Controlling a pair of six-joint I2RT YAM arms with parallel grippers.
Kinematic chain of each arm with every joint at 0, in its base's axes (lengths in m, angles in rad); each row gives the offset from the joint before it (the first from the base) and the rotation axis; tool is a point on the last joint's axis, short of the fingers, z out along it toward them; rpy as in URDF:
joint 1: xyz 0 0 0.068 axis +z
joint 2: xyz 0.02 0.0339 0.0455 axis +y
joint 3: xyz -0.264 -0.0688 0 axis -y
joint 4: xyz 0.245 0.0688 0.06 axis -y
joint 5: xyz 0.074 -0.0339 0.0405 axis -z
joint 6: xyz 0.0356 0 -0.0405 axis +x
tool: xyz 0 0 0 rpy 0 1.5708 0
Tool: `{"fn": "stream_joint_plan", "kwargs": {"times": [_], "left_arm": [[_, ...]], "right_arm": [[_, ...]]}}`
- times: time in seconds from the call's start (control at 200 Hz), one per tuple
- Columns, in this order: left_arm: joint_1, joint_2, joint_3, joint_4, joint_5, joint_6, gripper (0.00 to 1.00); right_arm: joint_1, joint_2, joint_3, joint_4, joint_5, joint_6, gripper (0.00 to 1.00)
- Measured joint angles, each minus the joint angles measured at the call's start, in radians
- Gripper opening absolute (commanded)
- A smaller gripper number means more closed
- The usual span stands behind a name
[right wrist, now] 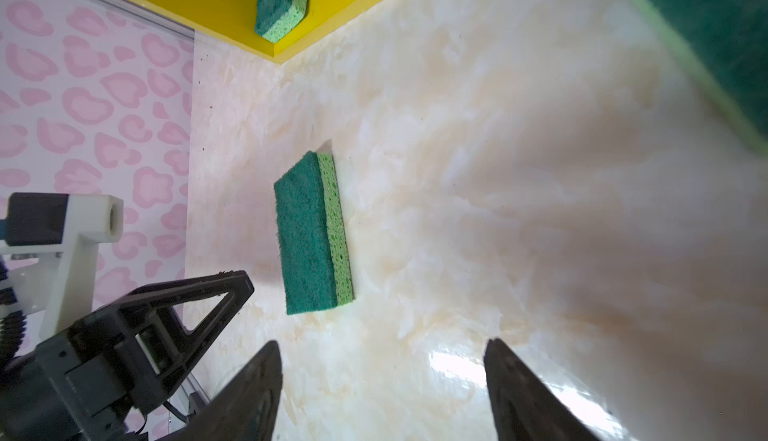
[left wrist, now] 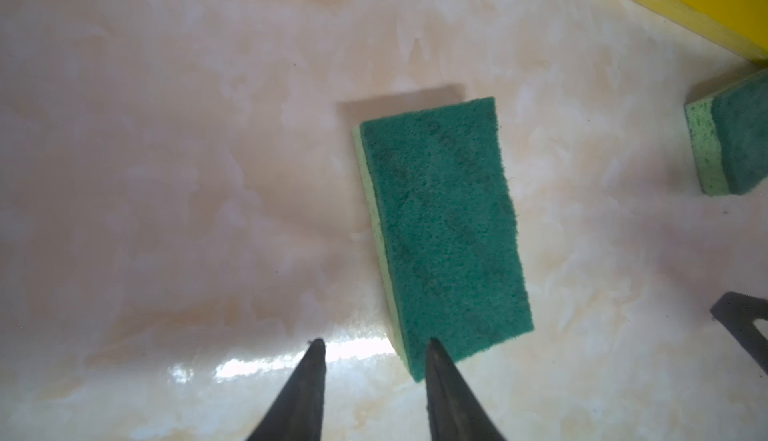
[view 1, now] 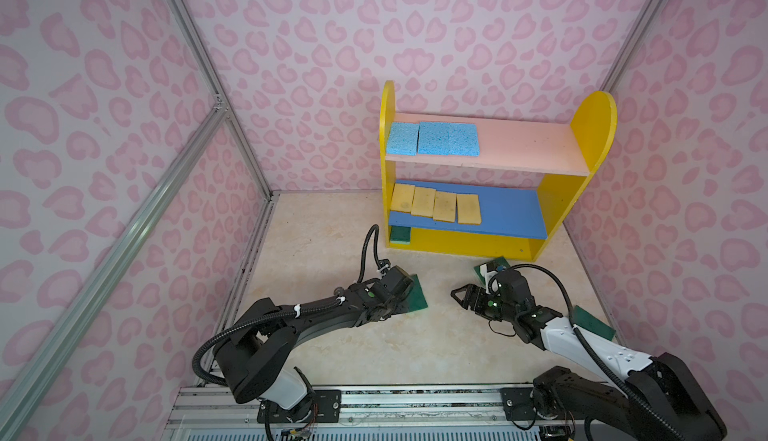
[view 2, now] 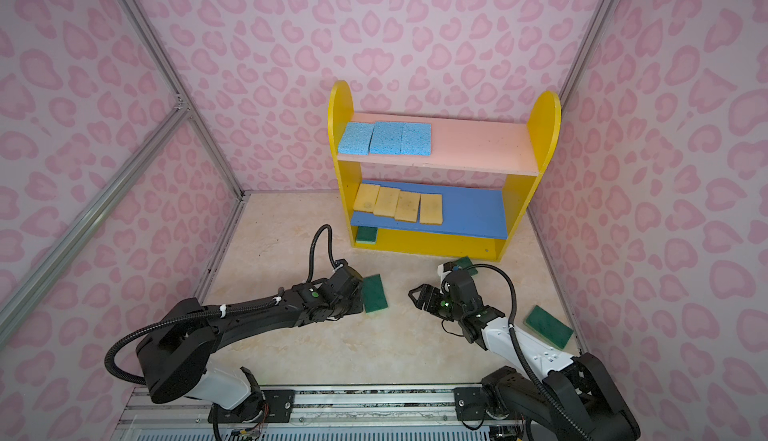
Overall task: Place and organize the cleaning sponges onto the shelf
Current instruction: 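Carry the green sponge with the left gripper toward the waiting right gripper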
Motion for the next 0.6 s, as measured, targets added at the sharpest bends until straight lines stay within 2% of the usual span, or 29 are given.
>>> {"fn": "stream_joint_plan", "kwargs": {"times": [0.26, 0.315, 0.425, 0.6], "left_arm": [[0.015, 0.103, -0.012, 0.122, 0.058, -0.006, 0.44], [0.018, 0.121, -0.002, 0.137, 0.063, -0.006, 0.38], [0.02, 0.148, 0.013, 0.174, 0.083, -0.013, 0.04], [0.027, 0.161, 0.014, 0.193, 0.09, -0.02, 0.03]], "right_arm": [[0.021, 0.014, 0.022, 0.013, 0.014, 0.008, 0.77], [0.021, 0.014, 0.022, 0.012, 0.014, 0.008, 0.77], [0.021, 0.013, 0.02, 0.011, 0.014, 0.008, 0.77], [0.028, 0.022, 0.019, 0.02, 0.005, 0.008, 0.85]]}}
